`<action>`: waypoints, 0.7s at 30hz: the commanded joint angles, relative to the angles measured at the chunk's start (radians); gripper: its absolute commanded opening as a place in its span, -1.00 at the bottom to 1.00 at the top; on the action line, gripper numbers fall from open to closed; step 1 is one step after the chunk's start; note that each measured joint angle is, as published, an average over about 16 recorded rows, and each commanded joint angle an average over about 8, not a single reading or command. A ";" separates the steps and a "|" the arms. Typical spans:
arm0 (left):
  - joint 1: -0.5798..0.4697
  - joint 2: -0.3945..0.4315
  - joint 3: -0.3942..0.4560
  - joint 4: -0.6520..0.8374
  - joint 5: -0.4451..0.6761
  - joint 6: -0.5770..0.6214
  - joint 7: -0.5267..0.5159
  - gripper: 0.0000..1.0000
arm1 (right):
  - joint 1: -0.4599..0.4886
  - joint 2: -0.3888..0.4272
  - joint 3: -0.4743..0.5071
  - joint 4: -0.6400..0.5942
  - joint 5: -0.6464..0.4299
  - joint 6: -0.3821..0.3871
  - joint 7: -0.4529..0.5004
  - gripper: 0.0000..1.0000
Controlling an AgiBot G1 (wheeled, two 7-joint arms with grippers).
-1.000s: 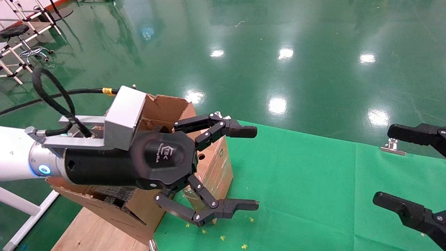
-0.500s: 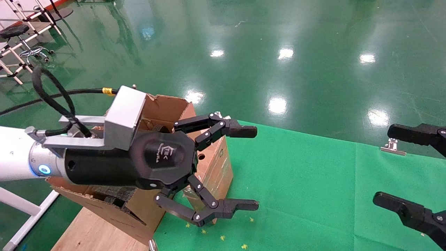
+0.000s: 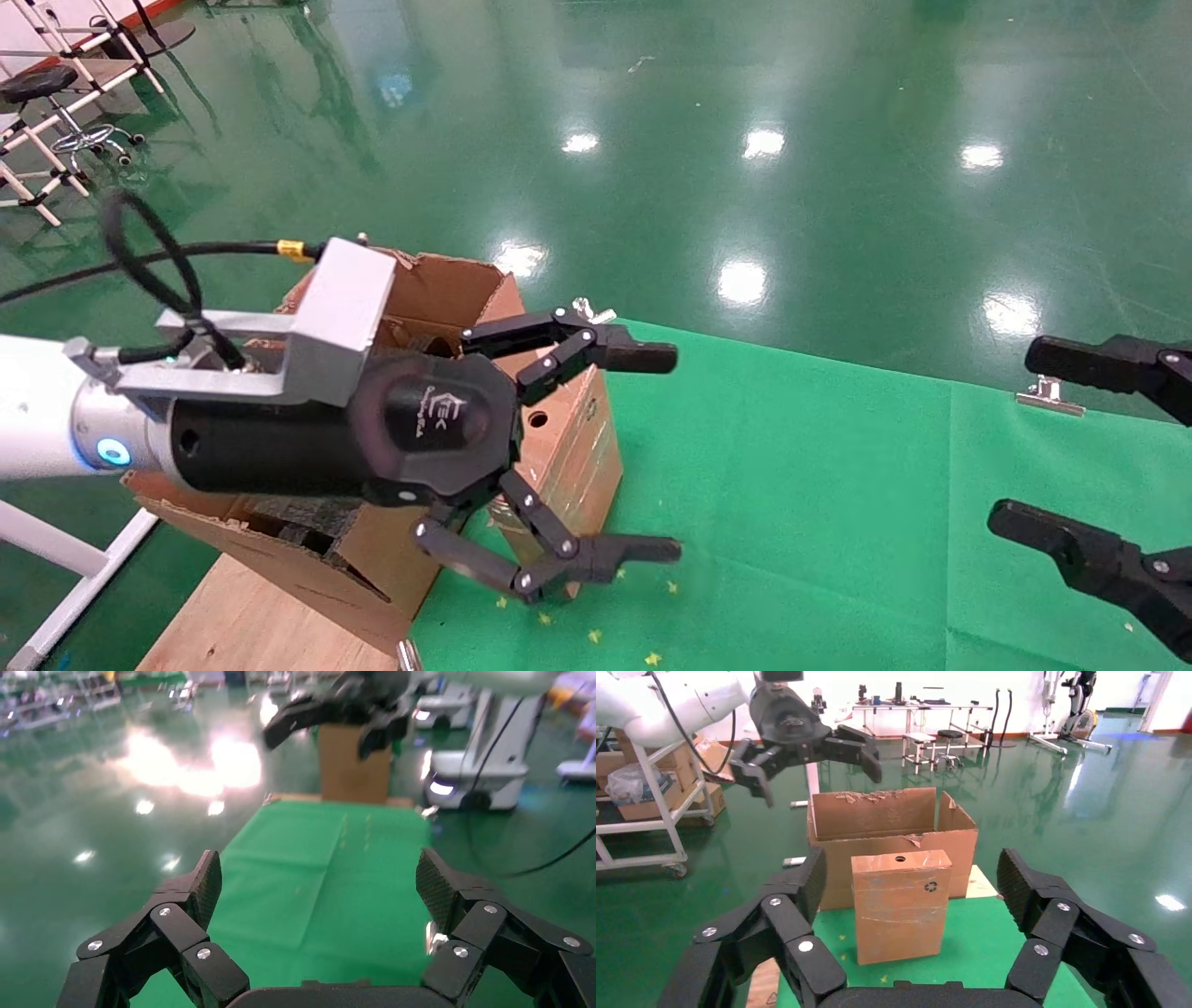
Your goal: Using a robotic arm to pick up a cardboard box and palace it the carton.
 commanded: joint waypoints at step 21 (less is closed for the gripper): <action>-0.270 -0.066 0.174 -0.056 0.464 0.018 -0.318 1.00 | 0.000 0.000 0.000 0.000 0.000 0.000 0.000 -1.00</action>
